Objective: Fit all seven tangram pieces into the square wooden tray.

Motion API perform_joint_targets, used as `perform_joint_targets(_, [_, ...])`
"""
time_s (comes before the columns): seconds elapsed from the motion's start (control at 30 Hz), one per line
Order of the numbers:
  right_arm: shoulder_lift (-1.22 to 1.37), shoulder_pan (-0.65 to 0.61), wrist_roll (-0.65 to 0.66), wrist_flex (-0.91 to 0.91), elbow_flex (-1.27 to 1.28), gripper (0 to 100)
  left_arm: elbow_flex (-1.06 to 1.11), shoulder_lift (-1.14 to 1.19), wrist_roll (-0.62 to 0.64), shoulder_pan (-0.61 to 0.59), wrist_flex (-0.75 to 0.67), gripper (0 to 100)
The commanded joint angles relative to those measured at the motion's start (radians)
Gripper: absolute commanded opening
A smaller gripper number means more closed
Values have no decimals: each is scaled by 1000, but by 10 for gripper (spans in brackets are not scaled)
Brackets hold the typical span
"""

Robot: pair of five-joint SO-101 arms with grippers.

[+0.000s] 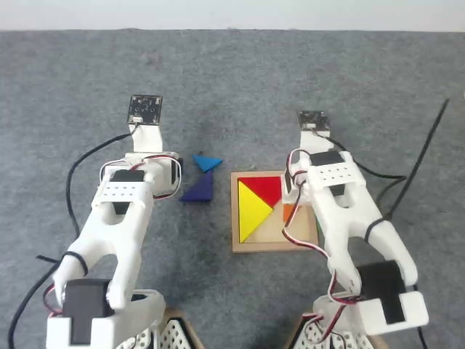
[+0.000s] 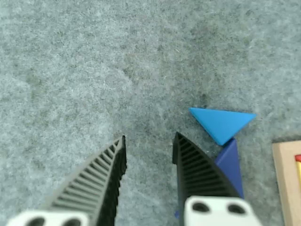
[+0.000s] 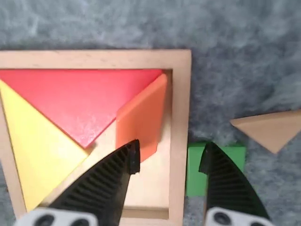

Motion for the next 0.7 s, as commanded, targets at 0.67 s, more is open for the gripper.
perform_joint_targets(0.67, [-294,-47,52,33,63,227,-10,-43,-25,5,-26,160])
